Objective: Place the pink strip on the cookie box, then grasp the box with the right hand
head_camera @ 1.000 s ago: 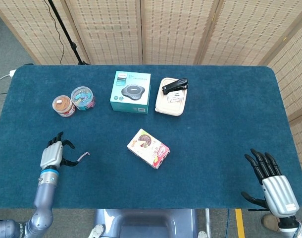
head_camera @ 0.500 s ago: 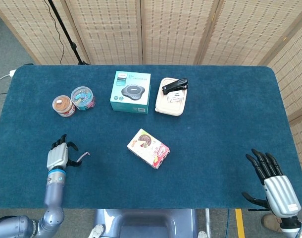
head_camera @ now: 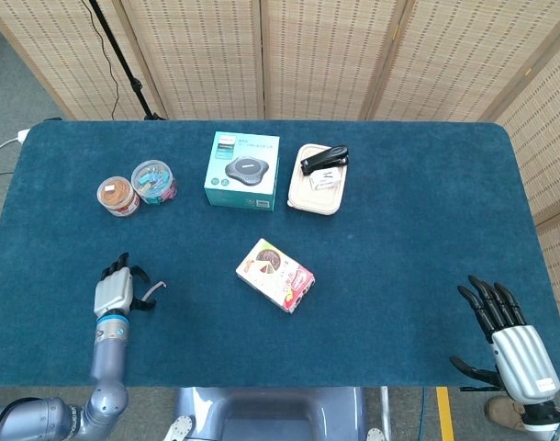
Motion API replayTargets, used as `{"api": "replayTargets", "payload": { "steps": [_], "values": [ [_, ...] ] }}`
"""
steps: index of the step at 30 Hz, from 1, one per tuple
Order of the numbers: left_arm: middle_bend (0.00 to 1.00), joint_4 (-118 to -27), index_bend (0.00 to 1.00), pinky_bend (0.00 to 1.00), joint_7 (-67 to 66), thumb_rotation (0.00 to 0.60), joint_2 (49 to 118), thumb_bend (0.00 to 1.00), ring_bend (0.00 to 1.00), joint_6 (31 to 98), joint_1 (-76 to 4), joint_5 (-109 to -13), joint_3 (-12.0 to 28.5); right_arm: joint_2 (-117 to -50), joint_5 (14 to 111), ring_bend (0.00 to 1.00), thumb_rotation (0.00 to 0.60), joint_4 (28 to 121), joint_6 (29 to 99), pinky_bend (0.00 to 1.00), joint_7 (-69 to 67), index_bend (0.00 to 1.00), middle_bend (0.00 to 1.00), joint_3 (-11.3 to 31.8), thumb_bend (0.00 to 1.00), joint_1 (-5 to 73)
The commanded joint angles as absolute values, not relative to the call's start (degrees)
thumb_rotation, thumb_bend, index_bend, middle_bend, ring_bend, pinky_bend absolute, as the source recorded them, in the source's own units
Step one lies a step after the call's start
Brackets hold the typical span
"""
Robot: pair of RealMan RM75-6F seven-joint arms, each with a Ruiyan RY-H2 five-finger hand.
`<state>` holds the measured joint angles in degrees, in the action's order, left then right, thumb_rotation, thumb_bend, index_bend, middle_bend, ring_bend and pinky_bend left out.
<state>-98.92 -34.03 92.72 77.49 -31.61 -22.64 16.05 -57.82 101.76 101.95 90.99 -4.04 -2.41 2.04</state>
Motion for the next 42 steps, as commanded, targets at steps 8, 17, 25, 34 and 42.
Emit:
{"api": "replayTargets", "payload": {
  "steps": [8, 17, 25, 34, 42],
  "values": [
    [0.0, -98.07, 0.47, 0.0, -34.83, 0.6, 93.72, 0.27, 0.0, 77.71, -31.88, -22.93, 15.97, -57.39, 101.59, 0.0, 0.6, 101.73, 91.09, 0.0, -5.28, 0.0, 0.0, -2.39, 0.0, 2.11],
    [0.0, -97.8, 0.48, 0.0, -34.95, 0.6, 94.43, 0.34, 0.0, 77.86, -31.78, -23.69, 15.88, -57.16, 101.84, 0.0, 0.6, 101.68, 91.18, 0.0, -5.95, 0.0, 0.0, -2.55, 0.0, 2.12],
    [0.0, -97.83, 0.49, 0.0, -34.91, 0.6, 94.78, 0.35, 0.0, 77.73, -31.29, -23.87, 15.43, -57.11, 101.83, 0.0, 0.6, 101.62, 91.18, 0.0, -6.22, 0.0, 0.0, -2.55, 0.0, 2.16],
    [0.0, -97.59, 0.51, 0.0, -34.69, 0.6, 94.87, 0.35, 0.0, 77.96, -30.73, -24.5, 15.25, -57.06, 102.07, 0.0, 0.6, 101.71, 91.17, 0.0, -6.41, 0.0, 0.0, -2.67, 0.0, 2.19],
    [0.0, -97.08, 0.54, 0.0, -34.5, 0.6, 95.26, 0.35, 0.0, 77.8, -30.37, -24.84, 15.13, -56.99, 102.0, 0.0, 0.6, 101.68, 91.2, 0.0, -6.67, 0.0, 0.0, -2.67, 0.0, 2.21]
  ]
}}
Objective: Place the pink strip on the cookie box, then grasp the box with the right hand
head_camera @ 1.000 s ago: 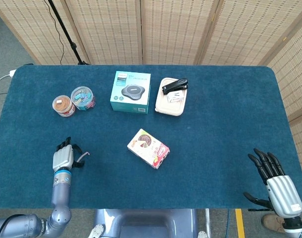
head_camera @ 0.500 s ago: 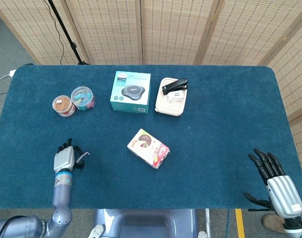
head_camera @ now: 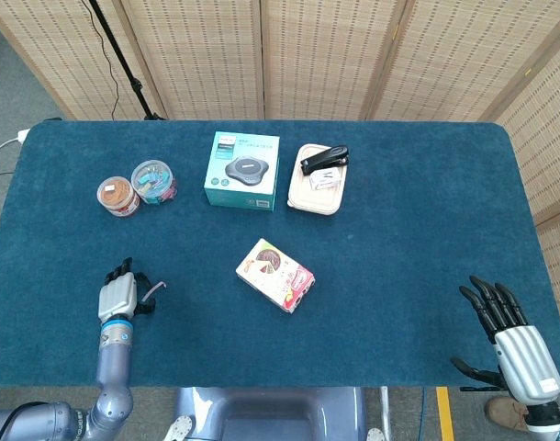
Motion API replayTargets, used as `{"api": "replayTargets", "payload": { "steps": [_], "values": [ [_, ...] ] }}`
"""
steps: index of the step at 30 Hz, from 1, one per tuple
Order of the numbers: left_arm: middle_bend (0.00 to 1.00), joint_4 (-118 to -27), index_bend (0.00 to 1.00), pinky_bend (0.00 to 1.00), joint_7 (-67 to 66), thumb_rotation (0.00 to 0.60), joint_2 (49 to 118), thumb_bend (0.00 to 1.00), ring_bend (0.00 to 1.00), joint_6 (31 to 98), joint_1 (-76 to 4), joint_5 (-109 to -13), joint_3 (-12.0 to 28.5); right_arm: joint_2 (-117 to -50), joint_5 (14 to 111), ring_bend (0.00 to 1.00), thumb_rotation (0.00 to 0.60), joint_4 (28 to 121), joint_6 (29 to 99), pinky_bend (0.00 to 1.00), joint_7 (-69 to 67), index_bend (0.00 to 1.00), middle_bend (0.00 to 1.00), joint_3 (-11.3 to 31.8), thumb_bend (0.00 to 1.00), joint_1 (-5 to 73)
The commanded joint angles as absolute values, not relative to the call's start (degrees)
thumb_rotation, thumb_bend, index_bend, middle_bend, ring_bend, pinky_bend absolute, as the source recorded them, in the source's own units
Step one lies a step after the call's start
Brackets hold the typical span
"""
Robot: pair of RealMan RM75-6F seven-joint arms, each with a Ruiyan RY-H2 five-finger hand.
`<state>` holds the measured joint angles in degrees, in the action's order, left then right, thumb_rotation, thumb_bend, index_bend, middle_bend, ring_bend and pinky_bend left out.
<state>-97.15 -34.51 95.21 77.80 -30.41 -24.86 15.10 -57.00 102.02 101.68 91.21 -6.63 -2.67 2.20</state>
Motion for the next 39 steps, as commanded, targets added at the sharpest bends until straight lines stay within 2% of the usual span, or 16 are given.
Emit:
{"api": "replayTargets", "payload": {
  "steps": [1, 12, 39],
  "values": [
    [0.0, -96.98, 0.54, 0.0, -34.66, 0.6, 95.29, 0.35, 0.0, 77.76, -30.38, -24.77, 15.13, -56.96, 101.99, 0.0, 0.6, 101.68, 91.17, 0.0, -6.72, 0.0, 0.0, -2.68, 0.0, 2.21],
    [0.0, -96.53, 0.54, 0.0, -34.91, 0.6, 95.38, 0.35, 0.0, 77.35, -30.06, -24.26, 15.37, -56.74, 101.93, 0.0, 0.6, 101.75, 91.04, 0.0, -7.1, 0.0, 0.0, -2.76, 0.0, 2.27],
    [0.0, -96.77, 0.57, 0.0, -34.37, 0.6, 94.32, 0.48, 0.0, 76.26, -29.65, -24.32, 16.13, -56.54, 101.64, 0.0, 0.6, 101.98, 90.52, 0.0, -7.16, 0.0, 0.0, -2.86, 0.0, 2.4]
  ]
}}
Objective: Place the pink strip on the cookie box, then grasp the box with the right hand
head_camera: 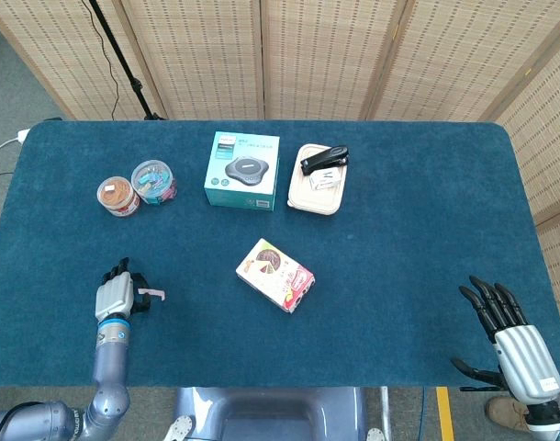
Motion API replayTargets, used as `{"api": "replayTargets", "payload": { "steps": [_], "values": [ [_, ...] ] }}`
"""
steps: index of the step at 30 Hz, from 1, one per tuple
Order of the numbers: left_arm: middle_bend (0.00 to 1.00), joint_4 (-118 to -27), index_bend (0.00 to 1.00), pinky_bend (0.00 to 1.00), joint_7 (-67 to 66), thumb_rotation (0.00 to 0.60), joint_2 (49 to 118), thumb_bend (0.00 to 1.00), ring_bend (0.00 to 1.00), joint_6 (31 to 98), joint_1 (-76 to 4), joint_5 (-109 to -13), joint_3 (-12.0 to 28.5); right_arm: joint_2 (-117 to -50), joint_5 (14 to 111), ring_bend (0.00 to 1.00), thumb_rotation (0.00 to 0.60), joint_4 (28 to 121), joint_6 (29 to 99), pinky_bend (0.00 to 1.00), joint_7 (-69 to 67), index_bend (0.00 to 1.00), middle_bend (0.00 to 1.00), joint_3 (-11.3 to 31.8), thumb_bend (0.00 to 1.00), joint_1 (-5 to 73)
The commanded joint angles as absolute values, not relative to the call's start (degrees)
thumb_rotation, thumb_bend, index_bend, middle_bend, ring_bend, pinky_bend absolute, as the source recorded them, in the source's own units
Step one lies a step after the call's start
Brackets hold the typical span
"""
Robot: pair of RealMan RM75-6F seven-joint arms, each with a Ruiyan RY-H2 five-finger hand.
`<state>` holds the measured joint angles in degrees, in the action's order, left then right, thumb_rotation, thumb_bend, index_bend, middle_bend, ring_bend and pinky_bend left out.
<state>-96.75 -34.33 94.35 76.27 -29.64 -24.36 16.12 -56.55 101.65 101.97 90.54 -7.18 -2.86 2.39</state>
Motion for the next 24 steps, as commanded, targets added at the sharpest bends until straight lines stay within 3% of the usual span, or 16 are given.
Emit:
{"api": "replayTargets", "payload": {
  "steps": [1, 12, 24],
  "values": [
    [0.0, -96.77, 0.57, 0.0, -34.37, 0.6, 94.32, 0.48, 0.0, 76.27, -29.65, -24.32, 16.14, -56.55, 101.64, 0.0, 0.6, 101.98, 90.49, 0.0, -7.16, 0.0, 0.0, -2.88, 0.0, 2.4],
    [0.0, -96.91, 0.58, 0.0, -33.87, 0.6, 94.2, 0.48, 0.0, 76.83, -29.39, -25.76, 15.82, -56.48, 101.59, 0.0, 0.6, 101.98, 90.52, 0.0, -7.31, 0.0, 0.0, -2.88, 0.0, 2.39],
    [0.0, -102.25, 0.58, 0.0, -37.43, 0.6, 89.98, 0.49, 0.0, 79.75, -31.22, -34.37, 15.28, -56.38, 101.66, 0.0, 0.6, 102.03, 90.68, 0.0, -7.56, 0.0, 0.0, -2.91, 0.0, 2.34]
  ]
}}
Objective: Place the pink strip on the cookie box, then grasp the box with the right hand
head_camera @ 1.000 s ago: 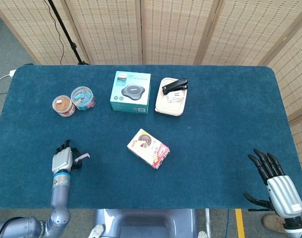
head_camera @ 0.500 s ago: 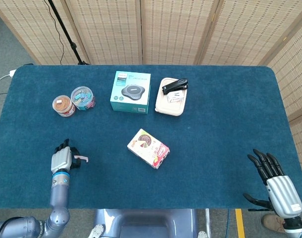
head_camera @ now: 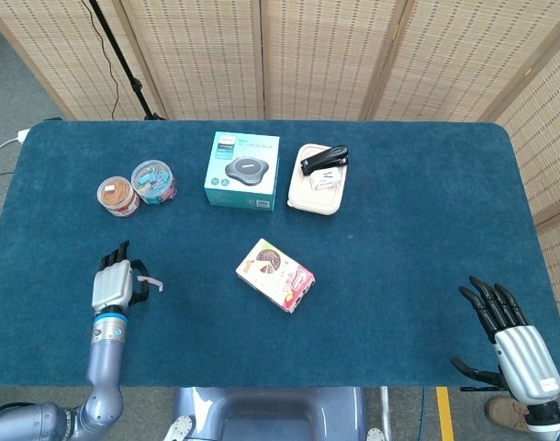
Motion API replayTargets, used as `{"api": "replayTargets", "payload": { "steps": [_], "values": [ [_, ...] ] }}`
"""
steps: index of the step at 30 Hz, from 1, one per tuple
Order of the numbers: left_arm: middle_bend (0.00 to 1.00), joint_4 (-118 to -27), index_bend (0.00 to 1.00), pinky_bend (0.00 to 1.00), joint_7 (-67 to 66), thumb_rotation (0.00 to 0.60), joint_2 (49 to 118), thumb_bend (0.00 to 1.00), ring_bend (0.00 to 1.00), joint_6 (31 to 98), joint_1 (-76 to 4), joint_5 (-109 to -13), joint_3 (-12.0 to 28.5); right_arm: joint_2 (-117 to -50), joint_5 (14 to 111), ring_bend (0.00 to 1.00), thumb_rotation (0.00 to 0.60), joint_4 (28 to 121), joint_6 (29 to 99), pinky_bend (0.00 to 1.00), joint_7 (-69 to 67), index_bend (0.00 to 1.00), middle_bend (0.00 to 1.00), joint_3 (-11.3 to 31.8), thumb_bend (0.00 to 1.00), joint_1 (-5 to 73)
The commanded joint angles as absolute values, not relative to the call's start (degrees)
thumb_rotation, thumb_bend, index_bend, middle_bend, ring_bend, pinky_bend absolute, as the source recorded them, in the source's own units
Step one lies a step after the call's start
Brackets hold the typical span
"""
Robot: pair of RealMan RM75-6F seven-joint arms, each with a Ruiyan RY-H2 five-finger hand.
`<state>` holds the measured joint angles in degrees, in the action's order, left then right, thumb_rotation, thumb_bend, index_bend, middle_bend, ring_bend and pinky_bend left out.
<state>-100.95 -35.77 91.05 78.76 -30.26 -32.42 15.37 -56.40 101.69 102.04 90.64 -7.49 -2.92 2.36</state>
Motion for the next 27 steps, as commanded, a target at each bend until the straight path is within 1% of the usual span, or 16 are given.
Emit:
{"api": "replayTargets", "payload": {
  "steps": [1, 2, 3, 6, 14, 17, 19, 27],
  "values": [
    [0.0, -102.7, 0.58, 0.0, -37.92, 0.6, 89.63, 0.49, 0.0, 79.79, -31.66, -35.55, 15.21, -56.37, 101.64, 0.0, 0.6, 102.0, 90.7, 0.0, -7.62, 0.0, 0.0, -2.9, 0.0, 2.33],
    [0.0, -103.11, 0.58, 0.0, -38.28, 0.6, 89.27, 0.49, 0.0, 79.69, -32.04, -36.73, 15.08, -56.36, 101.64, 0.0, 0.6, 101.98, 90.73, 0.0, -7.69, 0.0, 0.0, -2.89, 0.0, 2.34],
    [0.0, -102.99, 0.58, 0.0, -40.4, 0.6, 88.49, 0.49, 0.0, 78.67, -34.16, -42.27, 14.0, -56.31, 101.6, 0.0, 0.6, 101.96, 90.78, 0.0, -7.79, 0.0, 0.0, -2.87, 0.0, 2.32],
    [0.0, -100.97, 0.58, 0.0, -40.86, 0.6, 88.3, 0.5, 0.0, 77.15, -36.08, -49.37, 12.42, -56.19, 101.59, 0.0, 0.6, 101.9, 90.96, 0.0, -8.15, 0.0, 0.0, -2.84, 0.0, 2.28],
    [0.0, -96.99, 0.59, 0.0, -44.2, 0.6, 89.53, 0.5, 0.0, 74.9, -40.52, -58.59, 11.3, -56.02, 101.14, 0.0, 0.6, 101.73, 90.79, 0.0, -8.82, 0.0, 0.0, -2.64, 0.0, 2.44],
    [0.0, -95.79, 0.59, 0.0, -45.14, 0.6, 89.85, 0.5, 0.0, 73.43, -42.01, -60.53, 11.07, -56.0, 101.21, 0.0, 0.6, 101.73, 90.79, 0.0, -8.88, 0.0, 0.0, -2.66, 0.0, 2.46],
    [0.0, -94.97, 0.59, 0.0, -46.26, 0.6, 89.93, 0.5, 0.0, 71.17, -43.56, -61.45, 10.76, -55.97, 101.18, 0.0, 0.6, 101.69, 90.83, 0.0, -9.03, 0.0, 0.0, -2.65, 0.0, 2.45],
    [0.0, -93.99, 0.59, 0.0, -51.17, 0.6, 91.47, 0.5, 0.0, 66.24, -47.93, -59.0, 11.59, -55.79, 100.94, 0.0, 0.6, 101.58, 90.98, 0.0, -9.65, 0.0, 0.0, -2.51, 0.0, 2.45]
  ]
}}
